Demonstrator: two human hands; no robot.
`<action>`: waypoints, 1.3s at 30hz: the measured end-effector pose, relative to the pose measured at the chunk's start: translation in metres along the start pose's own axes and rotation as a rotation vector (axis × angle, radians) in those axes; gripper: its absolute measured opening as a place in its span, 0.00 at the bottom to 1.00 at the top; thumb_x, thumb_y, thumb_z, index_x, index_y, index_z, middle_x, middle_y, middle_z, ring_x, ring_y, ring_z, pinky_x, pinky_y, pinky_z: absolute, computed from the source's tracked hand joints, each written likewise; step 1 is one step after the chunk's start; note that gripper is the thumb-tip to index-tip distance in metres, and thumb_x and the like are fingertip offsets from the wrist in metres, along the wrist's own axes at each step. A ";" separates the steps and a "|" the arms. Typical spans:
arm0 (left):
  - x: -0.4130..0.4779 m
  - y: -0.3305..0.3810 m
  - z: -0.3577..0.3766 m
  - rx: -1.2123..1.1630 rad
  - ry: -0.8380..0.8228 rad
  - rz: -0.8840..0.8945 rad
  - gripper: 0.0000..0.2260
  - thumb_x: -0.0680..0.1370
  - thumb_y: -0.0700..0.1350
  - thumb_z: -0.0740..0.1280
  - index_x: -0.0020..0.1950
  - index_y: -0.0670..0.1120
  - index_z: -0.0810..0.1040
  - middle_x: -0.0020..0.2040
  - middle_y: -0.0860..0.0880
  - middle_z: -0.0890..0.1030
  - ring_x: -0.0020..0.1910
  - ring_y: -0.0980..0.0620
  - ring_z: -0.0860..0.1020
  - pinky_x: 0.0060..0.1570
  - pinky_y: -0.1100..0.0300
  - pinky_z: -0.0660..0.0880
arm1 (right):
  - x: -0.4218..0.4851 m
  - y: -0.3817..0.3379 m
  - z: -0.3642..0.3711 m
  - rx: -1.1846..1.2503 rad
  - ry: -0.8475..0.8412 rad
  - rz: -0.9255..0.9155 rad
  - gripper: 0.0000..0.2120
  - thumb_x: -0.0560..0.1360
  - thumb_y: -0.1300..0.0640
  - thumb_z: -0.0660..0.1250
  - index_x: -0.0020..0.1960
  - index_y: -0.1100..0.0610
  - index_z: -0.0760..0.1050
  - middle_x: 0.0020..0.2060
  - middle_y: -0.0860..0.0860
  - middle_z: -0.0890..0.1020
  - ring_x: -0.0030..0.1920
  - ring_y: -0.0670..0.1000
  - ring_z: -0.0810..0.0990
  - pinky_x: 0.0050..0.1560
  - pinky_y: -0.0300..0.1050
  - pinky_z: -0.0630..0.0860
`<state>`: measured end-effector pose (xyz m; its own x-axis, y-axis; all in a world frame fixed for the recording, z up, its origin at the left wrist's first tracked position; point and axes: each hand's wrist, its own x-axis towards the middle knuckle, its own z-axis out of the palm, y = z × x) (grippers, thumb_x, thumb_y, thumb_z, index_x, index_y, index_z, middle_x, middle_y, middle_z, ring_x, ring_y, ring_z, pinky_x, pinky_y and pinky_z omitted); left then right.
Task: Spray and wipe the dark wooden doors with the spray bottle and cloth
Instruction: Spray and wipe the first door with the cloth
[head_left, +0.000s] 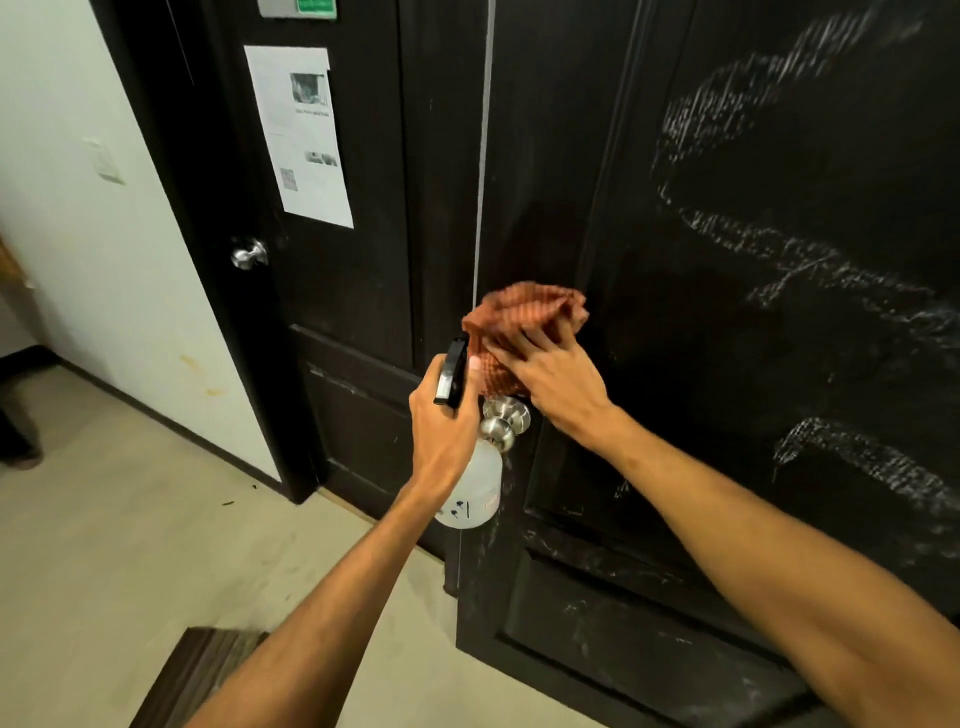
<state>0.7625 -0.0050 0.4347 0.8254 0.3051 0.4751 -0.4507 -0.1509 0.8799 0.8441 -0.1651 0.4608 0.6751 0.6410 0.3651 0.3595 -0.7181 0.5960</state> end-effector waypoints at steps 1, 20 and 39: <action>0.002 0.002 -0.001 -0.006 -0.010 0.002 0.06 0.84 0.56 0.66 0.50 0.56 0.78 0.38 0.46 0.80 0.30 0.42 0.77 0.31 0.41 0.77 | 0.000 0.005 -0.001 -0.002 0.004 -0.017 0.37 0.75 0.61 0.65 0.82 0.50 0.60 0.72 0.57 0.74 0.74 0.59 0.69 0.77 0.65 0.51; 0.064 0.065 0.008 -0.045 -0.035 0.139 0.06 0.85 0.53 0.65 0.51 0.53 0.77 0.38 0.40 0.79 0.28 0.46 0.75 0.29 0.43 0.77 | 0.042 0.066 -0.069 -0.008 0.316 0.264 0.36 0.75 0.60 0.65 0.82 0.50 0.60 0.82 0.56 0.57 0.82 0.61 0.52 0.78 0.72 0.45; 0.118 0.146 0.044 -0.160 -0.125 0.249 0.08 0.85 0.49 0.65 0.53 0.45 0.78 0.41 0.41 0.81 0.26 0.49 0.74 0.25 0.56 0.75 | 0.049 0.172 -0.150 -0.026 0.482 0.634 0.30 0.79 0.57 0.55 0.81 0.48 0.62 0.74 0.57 0.72 0.74 0.63 0.67 0.75 0.72 0.51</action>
<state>0.8088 -0.0323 0.6200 0.7143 0.1578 0.6818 -0.6832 -0.0536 0.7282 0.8422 -0.2169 0.6885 0.3910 0.1635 0.9057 -0.0193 -0.9824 0.1857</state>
